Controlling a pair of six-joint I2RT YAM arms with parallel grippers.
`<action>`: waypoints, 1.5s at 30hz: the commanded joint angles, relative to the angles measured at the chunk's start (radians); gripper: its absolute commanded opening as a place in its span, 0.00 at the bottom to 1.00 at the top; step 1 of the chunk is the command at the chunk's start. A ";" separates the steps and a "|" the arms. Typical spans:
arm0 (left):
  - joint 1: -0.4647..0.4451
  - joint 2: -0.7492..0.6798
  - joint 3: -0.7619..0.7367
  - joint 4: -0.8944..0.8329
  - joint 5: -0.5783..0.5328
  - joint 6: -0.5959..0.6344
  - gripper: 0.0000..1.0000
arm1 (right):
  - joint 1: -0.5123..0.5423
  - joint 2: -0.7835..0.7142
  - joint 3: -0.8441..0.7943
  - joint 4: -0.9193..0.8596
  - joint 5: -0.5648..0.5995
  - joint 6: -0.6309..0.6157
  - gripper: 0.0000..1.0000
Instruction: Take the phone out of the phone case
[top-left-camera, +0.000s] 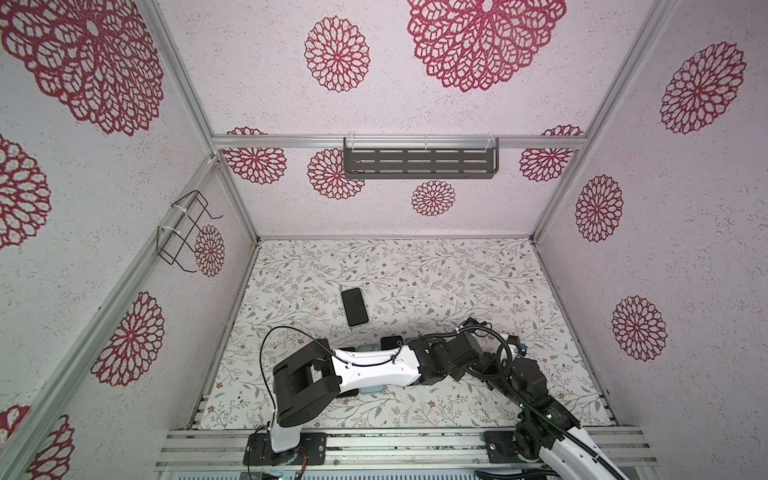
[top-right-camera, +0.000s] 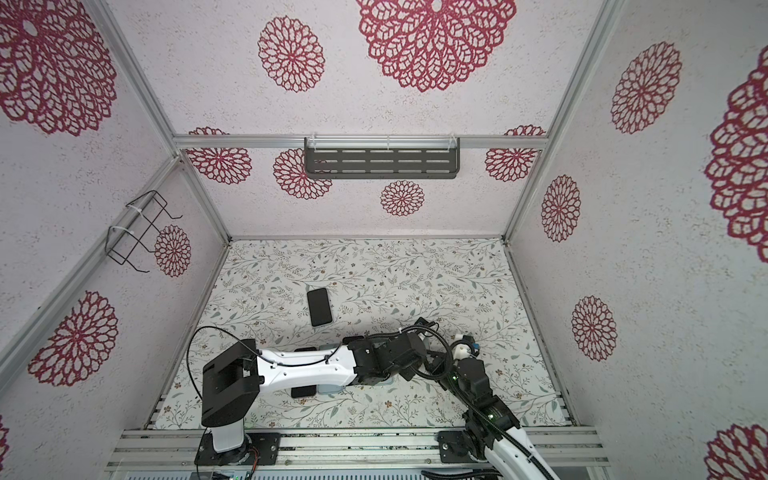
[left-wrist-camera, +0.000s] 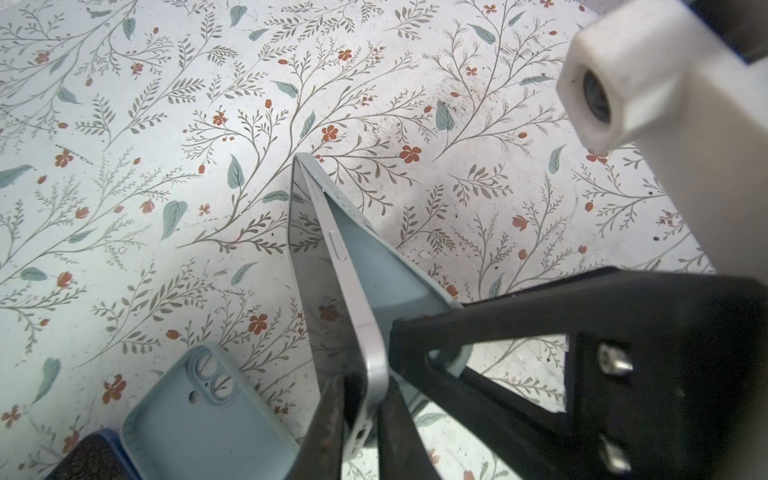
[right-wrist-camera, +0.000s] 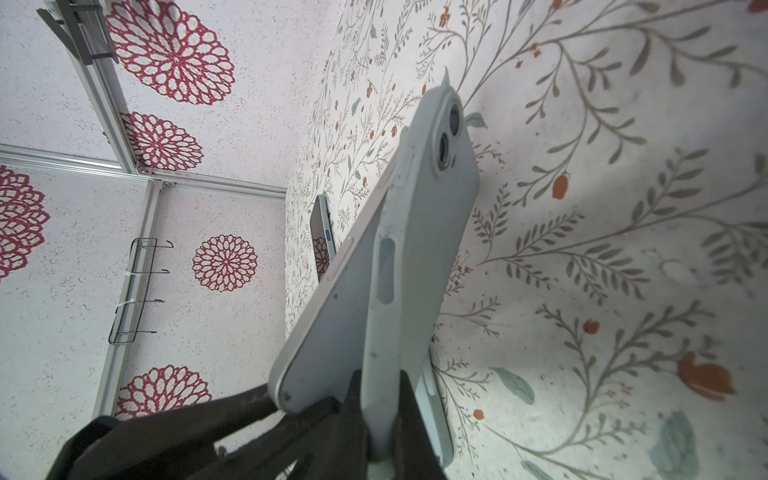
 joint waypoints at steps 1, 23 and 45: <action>0.004 0.003 -0.005 0.065 -0.041 -0.014 0.10 | 0.007 -0.018 0.022 0.042 -0.045 0.010 0.00; -0.138 -0.029 0.167 -0.403 -0.420 -0.033 0.00 | 0.006 -0.036 0.155 -0.394 0.126 -0.131 0.00; -0.262 0.336 0.505 -0.780 -0.460 0.018 0.00 | -0.018 -0.008 0.325 -0.679 0.228 -0.245 0.00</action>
